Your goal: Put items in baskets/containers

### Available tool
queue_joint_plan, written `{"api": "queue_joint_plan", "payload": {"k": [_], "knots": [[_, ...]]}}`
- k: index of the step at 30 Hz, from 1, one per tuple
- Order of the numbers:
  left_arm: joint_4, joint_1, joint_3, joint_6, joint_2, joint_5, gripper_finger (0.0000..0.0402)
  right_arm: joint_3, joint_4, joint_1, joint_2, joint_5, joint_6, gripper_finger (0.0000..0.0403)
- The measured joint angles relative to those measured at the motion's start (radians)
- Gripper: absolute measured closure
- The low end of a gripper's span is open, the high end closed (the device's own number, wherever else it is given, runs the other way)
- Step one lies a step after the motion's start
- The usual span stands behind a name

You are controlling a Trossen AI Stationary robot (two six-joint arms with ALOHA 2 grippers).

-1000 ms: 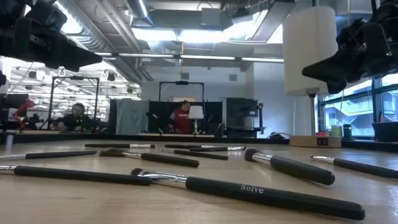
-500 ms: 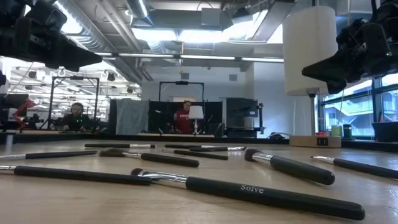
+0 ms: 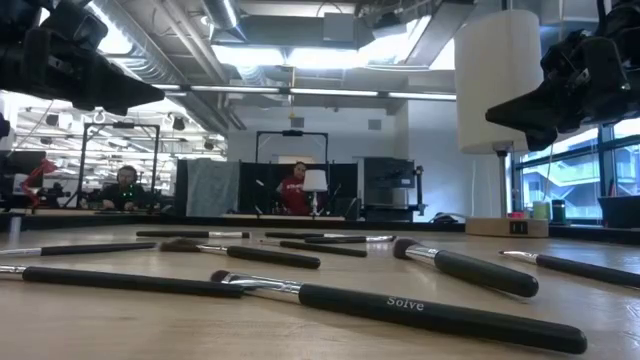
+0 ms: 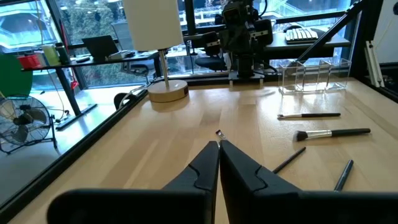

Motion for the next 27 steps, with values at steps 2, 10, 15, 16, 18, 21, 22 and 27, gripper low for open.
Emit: {"api": "queue_joint_plan", "payload": {"k": [2,10,15,16,18,21,22,27], "knots": [[0.000,0.000,0.000,0.000,0.000,0.000,0.0392,0.000,0.000,0.000,0.000,0.000,0.000,0.0366],[0.000,0.000,0.000,0.000,0.000,0.000,0.0394,0.000,0.000,0.000,0.000,0.000,0.000,0.0366],[0.000,0.000,0.000,0.000,0.000,0.000,0.0391,0.000,0.000,0.000,0.000,0.000,0.000,0.0366],[0.000,0.000,0.000,0.000,0.000,0.000,0.0390,0.000,0.000,0.000,0.000,0.000,0.000,0.0366],[0.000,0.000,0.000,0.000,0.000,0.000,0.0389,0.000,0.000,0.000,0.000,0.000,0.000,0.0366],[0.000,0.000,0.000,0.000,0.000,0.000,0.0390,0.000,0.000,0.000,0.000,0.000,0.000,0.0366],[0.000,0.000,0.000,0.000,0.000,0.000,0.0391,0.000,0.000,0.000,0.000,0.000,0.000,0.0366],[0.000,0.000,0.000,0.000,0.000,0.000,0.0393,0.000,0.003,0.000,0.000,0.000,0.000,0.0366]]}}
